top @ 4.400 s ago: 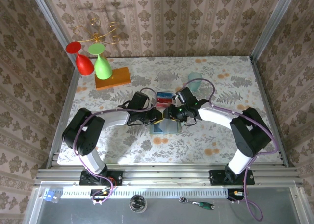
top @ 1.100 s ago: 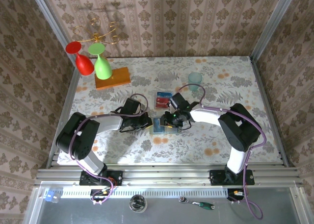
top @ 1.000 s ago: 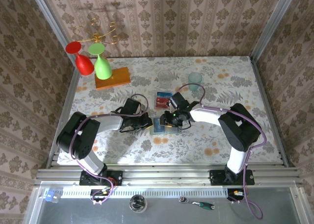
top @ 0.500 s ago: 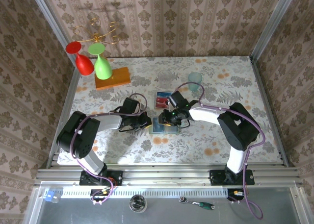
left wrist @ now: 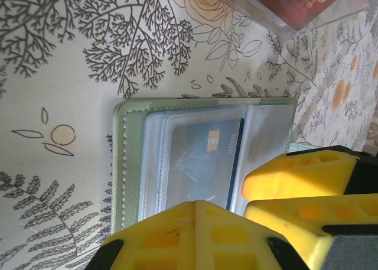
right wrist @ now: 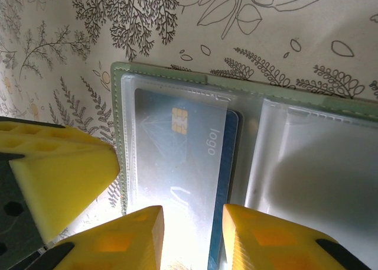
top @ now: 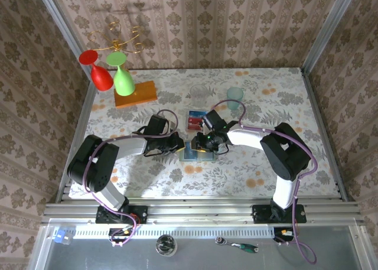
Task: Take the credit cards out of the card holder
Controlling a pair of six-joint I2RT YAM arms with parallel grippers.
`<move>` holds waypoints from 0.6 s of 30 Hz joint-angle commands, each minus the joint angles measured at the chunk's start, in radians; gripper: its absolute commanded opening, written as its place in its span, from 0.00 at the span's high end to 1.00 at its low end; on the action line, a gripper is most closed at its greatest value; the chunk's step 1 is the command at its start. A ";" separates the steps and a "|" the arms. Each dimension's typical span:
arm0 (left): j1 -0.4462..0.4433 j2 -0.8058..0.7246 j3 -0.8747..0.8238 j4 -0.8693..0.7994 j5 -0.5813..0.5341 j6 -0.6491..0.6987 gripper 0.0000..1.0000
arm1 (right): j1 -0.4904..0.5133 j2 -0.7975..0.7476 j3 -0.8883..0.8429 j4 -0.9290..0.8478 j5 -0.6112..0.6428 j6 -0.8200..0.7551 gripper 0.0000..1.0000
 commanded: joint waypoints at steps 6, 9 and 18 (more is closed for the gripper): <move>-0.003 0.066 -0.004 -0.012 0.005 0.032 0.97 | -0.006 0.027 0.029 0.003 -0.032 0.008 0.66; -0.003 0.068 -0.004 -0.018 0.001 0.033 0.97 | -0.006 0.033 0.030 0.006 -0.035 0.009 0.66; -0.003 0.065 -0.007 -0.018 -0.002 0.031 0.98 | -0.008 0.056 0.034 0.005 -0.039 0.013 0.66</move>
